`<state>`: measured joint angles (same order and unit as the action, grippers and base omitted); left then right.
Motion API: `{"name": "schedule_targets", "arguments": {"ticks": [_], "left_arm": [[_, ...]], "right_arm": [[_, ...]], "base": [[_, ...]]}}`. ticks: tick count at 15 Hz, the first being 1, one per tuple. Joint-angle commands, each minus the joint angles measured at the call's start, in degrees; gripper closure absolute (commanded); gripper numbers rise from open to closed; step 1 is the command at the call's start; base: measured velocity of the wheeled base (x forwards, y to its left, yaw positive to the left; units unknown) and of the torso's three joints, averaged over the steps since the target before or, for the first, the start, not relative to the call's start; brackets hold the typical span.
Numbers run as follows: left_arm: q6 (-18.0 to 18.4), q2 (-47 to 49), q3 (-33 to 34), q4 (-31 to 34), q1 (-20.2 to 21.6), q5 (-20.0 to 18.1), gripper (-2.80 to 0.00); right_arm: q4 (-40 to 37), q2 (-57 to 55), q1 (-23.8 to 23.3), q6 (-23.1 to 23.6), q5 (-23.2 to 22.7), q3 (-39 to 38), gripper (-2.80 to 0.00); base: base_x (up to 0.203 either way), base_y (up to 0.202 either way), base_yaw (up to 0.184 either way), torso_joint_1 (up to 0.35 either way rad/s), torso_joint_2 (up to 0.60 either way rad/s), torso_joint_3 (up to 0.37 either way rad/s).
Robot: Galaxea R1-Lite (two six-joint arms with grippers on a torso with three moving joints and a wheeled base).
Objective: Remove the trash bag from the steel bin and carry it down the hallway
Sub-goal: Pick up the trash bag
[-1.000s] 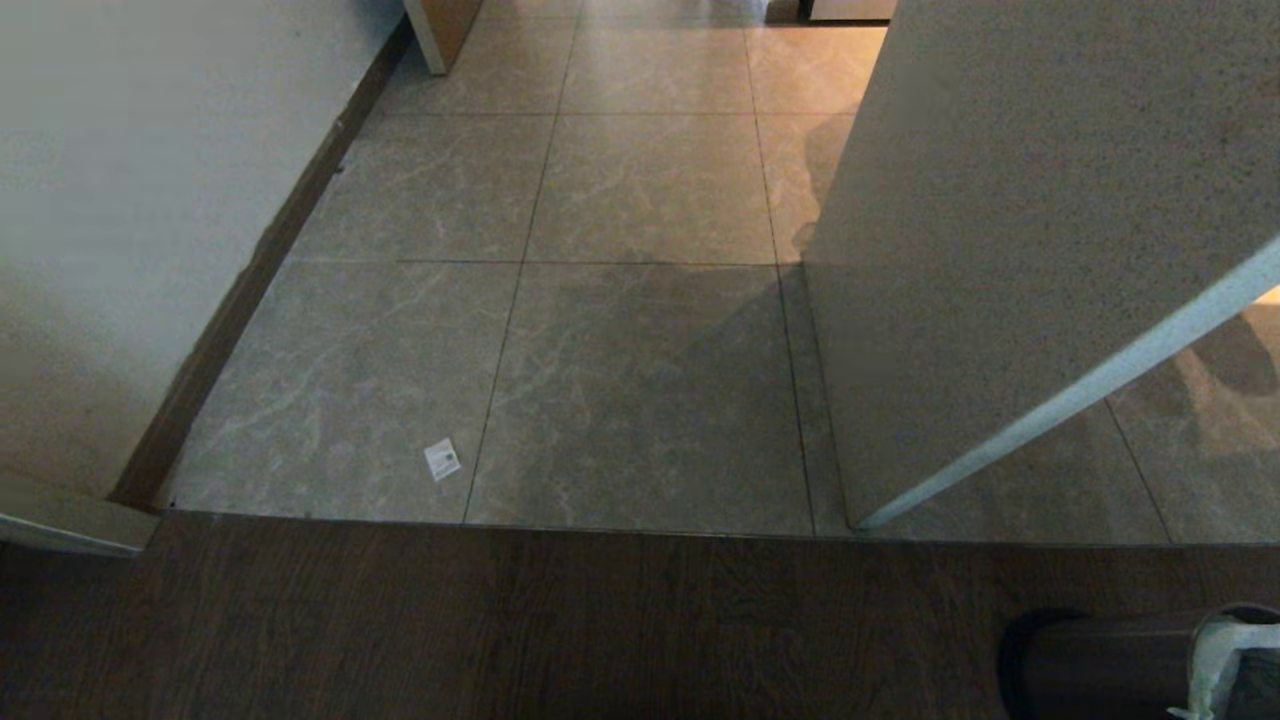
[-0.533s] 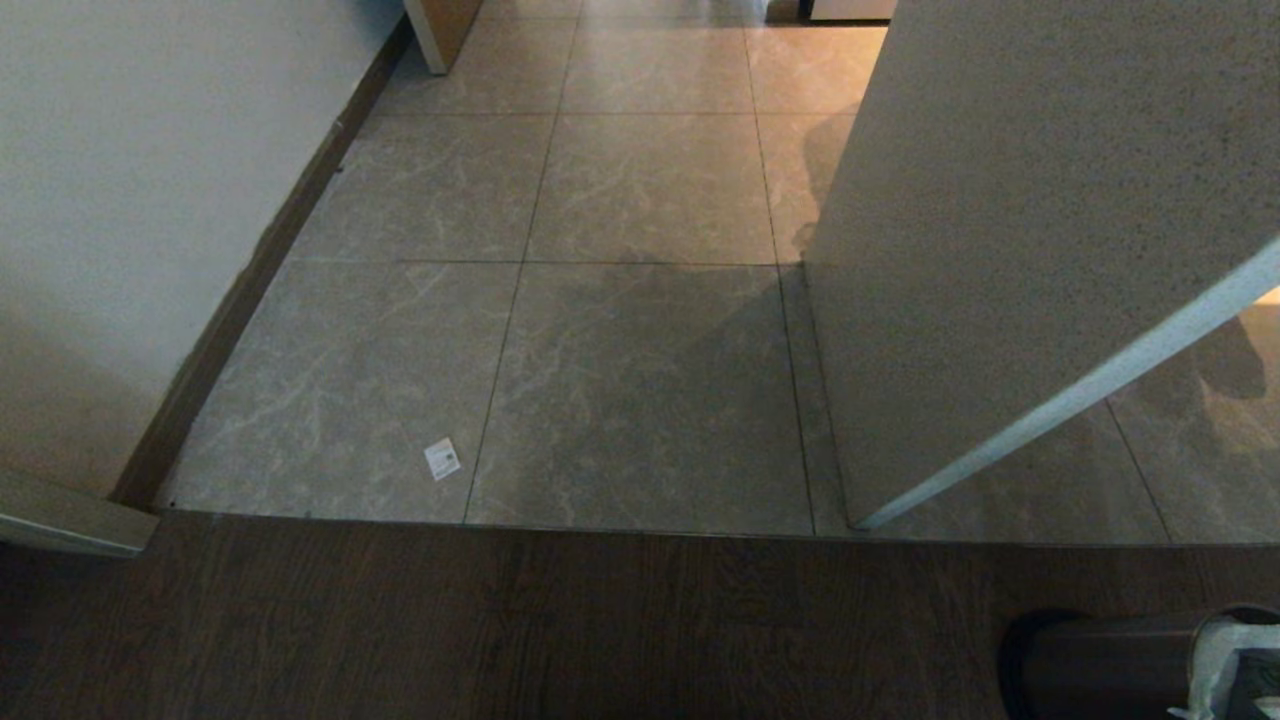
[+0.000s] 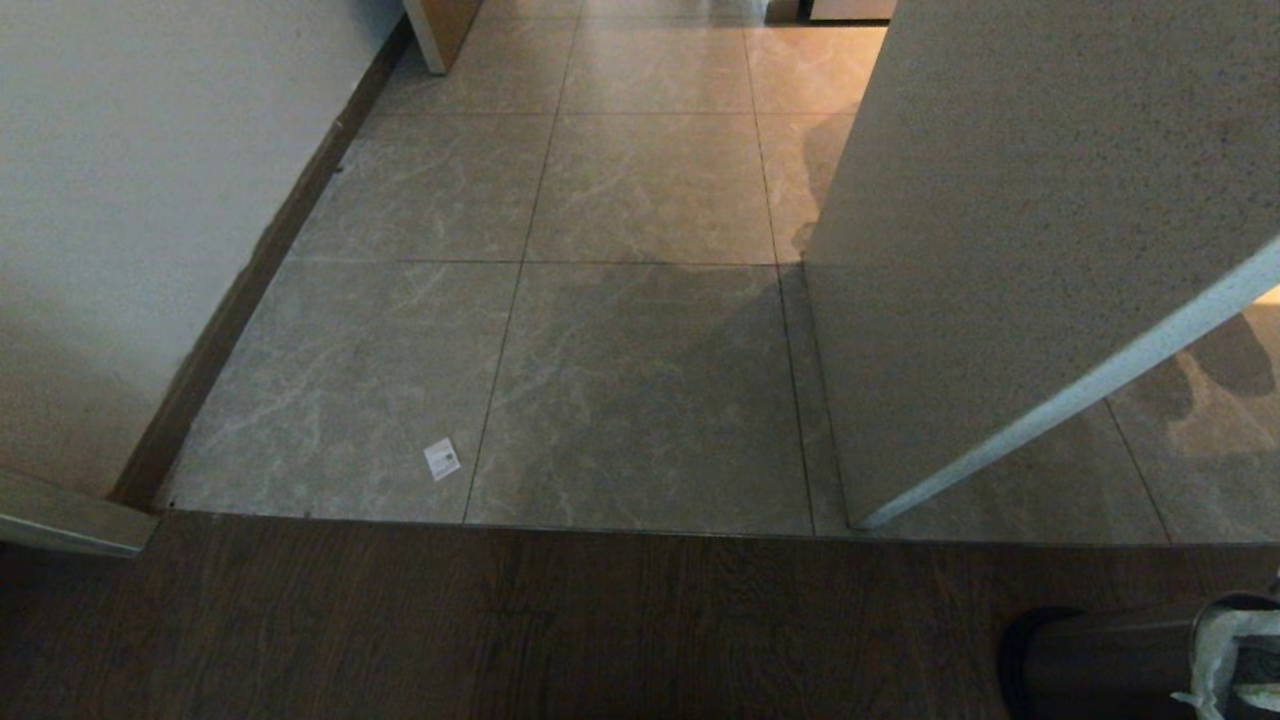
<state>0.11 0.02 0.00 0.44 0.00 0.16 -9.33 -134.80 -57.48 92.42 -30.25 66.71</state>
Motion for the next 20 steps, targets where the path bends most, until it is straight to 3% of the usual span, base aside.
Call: {"name": "schedule_targets", "arguments": {"ticks": [1, 2, 3, 12, 16, 20], "left_arm": [[-0.02, -0.02, 0.0, 0.0, 0.0, 0.02, 0.0], [0.07, -0.02, 0.0, -0.01, 0.0, 0.02, 0.0], [-0.02, -0.02, 0.0, 0.0, 0.0, 0.02, 0.0], [-0.02, -0.02, 0.0, 0.0, 0.0, 0.02, 0.0], [-0.02, -0.02, 0.0, 0.0, 0.0, 0.02, 0.0], [-0.01, -0.02, 0.0, -0.04, 0.0, 0.02, 0.0]], "right_arm": [[0.27, -1.95, 0.27, 0.57, -1.64, 0.1, -2.8], [0.27, -2.22, 0.34, 0.59, -1.65, 0.44, -2.8], [0.36, -2.31, 0.47, 0.57, -1.75, 0.44, 0.0], [0.23, 1.33, 0.36, 0.15, -3.94, -2.8, 0.0], [0.08, 8.34, 0.09, -4.64, -3.87, -7.2, 0.0], [-3.79, 24.09, 0.08, -14.57, -3.61, -10.71, 0.0]], "base": [[0.0, 0.0, 0.0, 0.0, 0.0, 0.0], [0.0, 0.0, 0.0, 0.0, 0.0, 0.0], [0.0, 0.0, 0.0, 0.0, 0.0, 0.0], [0.0, 0.0, 0.0, 0.0, 0.0, 0.0], [0.0, 0.0, 0.0, 0.0, 0.0, 0.0], [0.0, 0.0, 0.0, 0.0, 0.0, 0.0]]}}
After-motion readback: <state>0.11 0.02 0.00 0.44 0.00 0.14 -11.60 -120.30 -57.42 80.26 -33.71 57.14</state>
